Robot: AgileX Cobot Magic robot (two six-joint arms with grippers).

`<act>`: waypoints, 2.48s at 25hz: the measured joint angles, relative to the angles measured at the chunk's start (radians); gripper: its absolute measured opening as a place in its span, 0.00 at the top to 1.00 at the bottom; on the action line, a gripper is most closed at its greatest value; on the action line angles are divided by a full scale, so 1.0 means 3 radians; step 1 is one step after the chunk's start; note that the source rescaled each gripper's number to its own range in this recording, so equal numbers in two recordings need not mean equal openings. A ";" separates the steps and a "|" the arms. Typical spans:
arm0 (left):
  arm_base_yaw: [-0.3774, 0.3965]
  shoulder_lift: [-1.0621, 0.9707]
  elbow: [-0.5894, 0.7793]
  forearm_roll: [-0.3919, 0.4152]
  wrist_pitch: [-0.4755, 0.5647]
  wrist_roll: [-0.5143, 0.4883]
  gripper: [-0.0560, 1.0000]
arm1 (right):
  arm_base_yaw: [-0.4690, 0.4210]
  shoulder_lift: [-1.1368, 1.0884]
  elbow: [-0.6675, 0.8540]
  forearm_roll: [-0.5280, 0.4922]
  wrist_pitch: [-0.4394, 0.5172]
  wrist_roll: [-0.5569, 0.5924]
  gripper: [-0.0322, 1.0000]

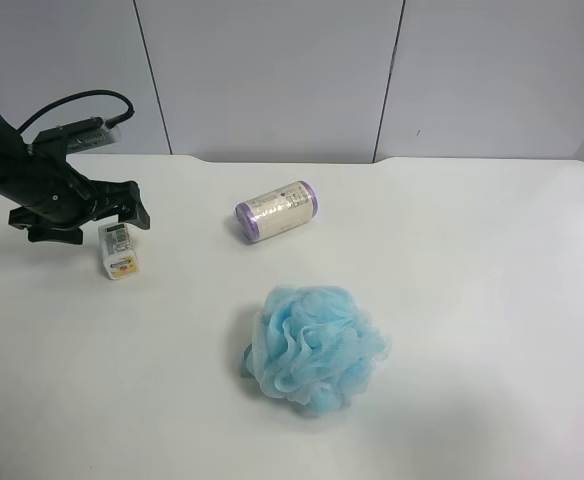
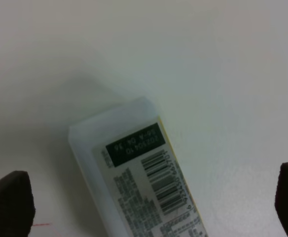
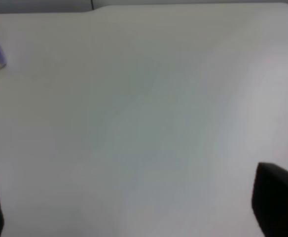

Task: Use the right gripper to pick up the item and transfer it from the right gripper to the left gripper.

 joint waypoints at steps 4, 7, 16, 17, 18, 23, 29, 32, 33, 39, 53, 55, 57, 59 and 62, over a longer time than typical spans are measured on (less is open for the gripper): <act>0.0000 0.0000 0.0000 0.0000 0.0035 0.0000 0.01 | 0.0000 0.0000 0.0000 0.0000 0.0000 0.0000 0.00; 0.0000 -0.0019 0.0000 0.0000 0.0144 0.0000 0.01 | 0.0000 0.0000 0.0000 0.0000 0.0000 0.0000 0.00; 0.0000 -0.0527 0.0000 0.0052 0.0608 0.0000 0.01 | 0.0000 0.0000 0.0000 0.0000 0.0000 0.0000 0.00; 0.0000 -0.0611 0.0000 0.0083 0.0666 0.0000 0.01 | 0.0000 0.0000 0.0000 0.0000 0.0000 0.0000 0.00; 0.0000 -0.0684 0.0000 0.0108 0.0709 0.0000 0.01 | 0.0000 0.0000 0.0000 0.0000 0.0000 0.0000 0.00; 0.0000 -0.1088 0.0000 0.0199 0.0941 0.0000 0.00 | 0.0000 0.0000 0.0000 0.0000 0.0000 0.0000 0.00; 0.0000 -0.1435 0.0000 0.0210 0.1203 0.0000 0.00 | 0.0000 0.0000 0.0000 0.0000 0.0000 0.0000 0.00; 0.0000 -0.1541 0.0000 0.0210 0.1386 0.0000 0.00 | 0.0000 0.0000 0.0000 0.0000 0.0000 0.0000 0.00; 0.0000 -0.1568 0.0000 0.0210 0.1432 0.0000 0.00 | 0.0000 0.0000 0.0000 0.0000 0.0000 0.0000 0.00; 0.0000 -0.1684 0.0000 0.0211 0.1714 0.0000 0.00 | 0.0000 0.0000 0.0000 0.0000 0.0000 0.0000 0.00; 0.0000 -0.2207 0.0000 0.0544 0.2303 -0.0027 0.00 | 0.0000 0.0000 0.0000 0.0000 0.0000 0.0000 0.00; 0.0000 -0.2381 0.0000 0.0644 0.2395 -0.0076 0.00 | 0.0000 0.0000 0.0000 0.0000 0.0000 0.0000 0.00; 0.0000 -0.2558 0.0000 0.0706 0.2508 -0.0157 0.00 | 0.0000 0.0000 0.0000 0.0000 0.0000 0.0000 0.00; 0.0000 -0.2752 0.0000 0.0760 0.2614 -0.0226 0.00 | 0.0000 0.0000 0.0000 0.0000 0.0000 0.0000 0.00; 0.0000 -0.3024 0.0000 0.0783 0.2774 -0.0283 0.00 | 0.0000 0.0000 0.0000 0.0000 0.0000 0.0000 0.00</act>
